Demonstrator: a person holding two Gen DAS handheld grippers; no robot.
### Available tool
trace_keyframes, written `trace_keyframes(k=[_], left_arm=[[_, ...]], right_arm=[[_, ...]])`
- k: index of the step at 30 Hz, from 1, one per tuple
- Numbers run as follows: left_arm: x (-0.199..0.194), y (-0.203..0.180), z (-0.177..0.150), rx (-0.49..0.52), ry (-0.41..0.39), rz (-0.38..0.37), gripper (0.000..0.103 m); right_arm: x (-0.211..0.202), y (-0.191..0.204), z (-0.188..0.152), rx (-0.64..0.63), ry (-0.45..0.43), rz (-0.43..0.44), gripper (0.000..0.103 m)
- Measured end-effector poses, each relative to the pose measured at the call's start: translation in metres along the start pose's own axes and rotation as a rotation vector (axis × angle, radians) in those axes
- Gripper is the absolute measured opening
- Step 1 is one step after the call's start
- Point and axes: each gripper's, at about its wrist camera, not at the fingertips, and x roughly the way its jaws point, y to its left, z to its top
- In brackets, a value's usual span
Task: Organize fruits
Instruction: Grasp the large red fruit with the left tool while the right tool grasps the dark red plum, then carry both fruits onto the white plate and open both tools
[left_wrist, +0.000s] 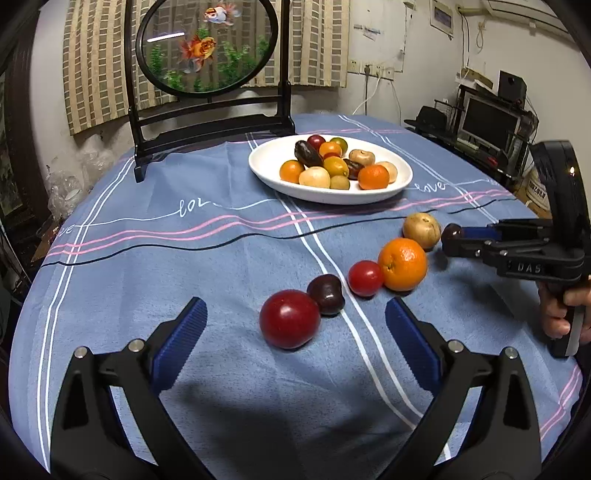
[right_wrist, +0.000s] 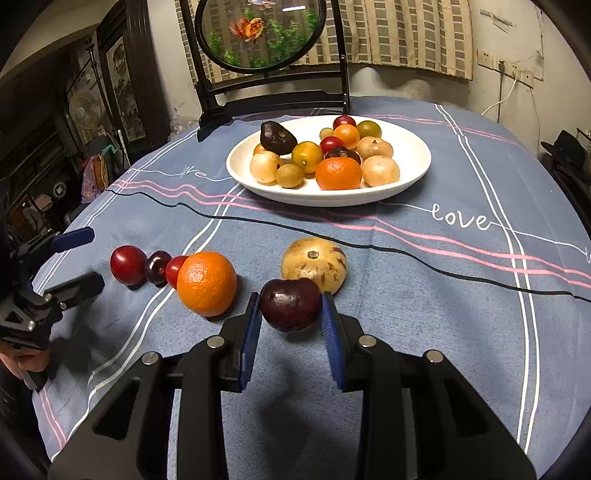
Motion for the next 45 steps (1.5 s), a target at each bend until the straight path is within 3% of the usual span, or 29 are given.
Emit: trace_keyframes(k=[6, 11, 20, 28, 31, 45], left_arm=[[0.004, 0.005, -0.001, -0.018, 0.026, -0.007, 0.080], [0.006, 0.007, -0.001, -0.033, 0.040, -0.012, 0.075], [0.014, 0.011, -0.001, -0.060, 0.081, -0.038, 0.055], [0.023, 0.014, -0.002, -0.089, 0.127, -0.042, 0.054], [0.026, 0.015, -0.003, -0.099, 0.138, -0.050, 0.047], [0.026, 0.014, -0.003, -0.109, 0.134, -0.060, 0.042]], right_arm=[[0.001, -0.002, -0.001, 0.013, 0.008, -0.002, 0.033], [0.001, -0.004, -0.001, 0.020, 0.011, -0.006, 0.033], [0.002, -0.004, -0.001, 0.022, 0.018, -0.003, 0.033], [0.001, -0.003, -0.001, 0.021, 0.012, -0.002, 0.033], [0.000, -0.003, -0.001, 0.020, 0.008, -0.002, 0.033], [-0.008, -0.003, 0.000, 0.024, -0.024, -0.001, 0.033]])
